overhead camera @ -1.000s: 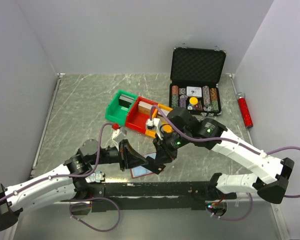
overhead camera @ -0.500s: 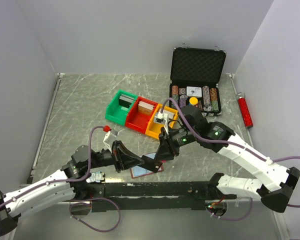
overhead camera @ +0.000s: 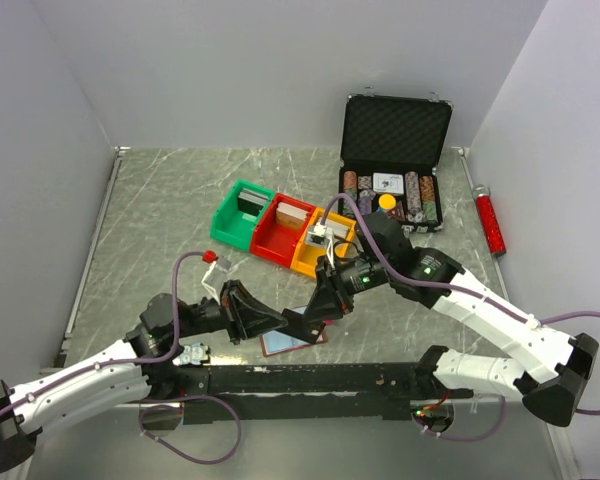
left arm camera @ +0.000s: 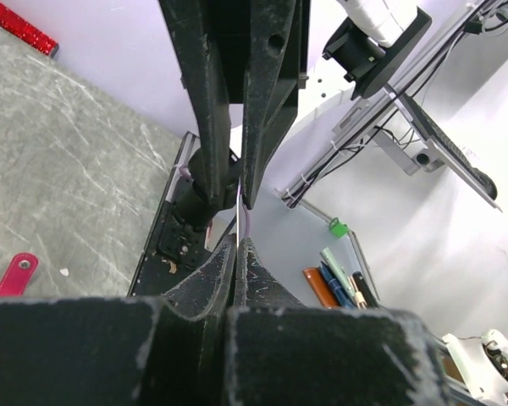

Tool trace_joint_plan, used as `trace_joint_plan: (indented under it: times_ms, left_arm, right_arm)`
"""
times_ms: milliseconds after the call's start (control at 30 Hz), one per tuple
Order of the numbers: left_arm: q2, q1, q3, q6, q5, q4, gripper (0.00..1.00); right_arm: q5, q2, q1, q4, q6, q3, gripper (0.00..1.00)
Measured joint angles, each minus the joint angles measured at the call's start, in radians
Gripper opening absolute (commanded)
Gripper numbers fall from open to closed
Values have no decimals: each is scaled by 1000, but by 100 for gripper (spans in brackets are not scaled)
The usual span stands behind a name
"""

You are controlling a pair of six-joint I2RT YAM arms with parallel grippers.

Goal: Take the credit cards out of the card holder
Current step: Place the credit card in the storage box.

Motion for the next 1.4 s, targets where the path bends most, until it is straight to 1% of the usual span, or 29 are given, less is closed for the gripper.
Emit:
trace_joint_plan:
  times_ms: [100,300,367,567,633,700,733,767,800,833,867,900,1000,1167,1300,1400]
  left_arm:
    - [-5,1,-9,-5,-1,3,1]
    - [-34,3,-26,-7,-14,3,1]
    - [-40,5,-26,-7,-18,3,1]
    - [-50,11,-26,-8,-19,5,1]
    - [-47,14,-27,-10,-18,8,1]
    - [-43,17,-30,-14,-18,14,1]
    - [-42,19,-31,-17,-18,16,2]
    - [-39,21,-32,-20,-18,18,17]
    - [-36,23,-33,-26,-17,22,40]
    - [-36,24,-33,-29,-17,23,57]
    - [-37,26,-33,-26,-17,22,67]
    - [-39,28,-33,-31,-18,16,99]
    - [-74,33,-20,-13,-45,-71,99]
    - [-210,46,85,57,-154,-312,99]
    - [-304,48,203,102,-289,-454,99]
    - [-349,48,241,109,-383,-523,99]
  right_arm:
    - [-1,0,0,0,4,0,26]
    - [-1,-2,-3,0,4,0,30]
    - [-1,-4,-3,0,4,0,29]
    - [-18,-8,-5,1,5,-9,18]
    - [-20,-8,-5,2,5,-9,11]
    - [-23,-8,-5,5,5,-9,0]
    - [-25,-8,-5,6,1,-9,0]
    - [-26,-9,-5,6,0,-9,0]
    - [-26,-10,-5,6,1,-9,0]
    - [-26,-11,-5,7,2,-9,0]
    - [-26,-12,-5,8,2,-9,0]
    - [-23,-14,-5,8,2,-9,0]
    - [-9,-16,-12,7,2,-7,0]
    - [42,6,-50,3,0,37,0]
    - [152,118,-93,-10,-20,194,0]
    - [299,249,-103,14,-64,341,0]
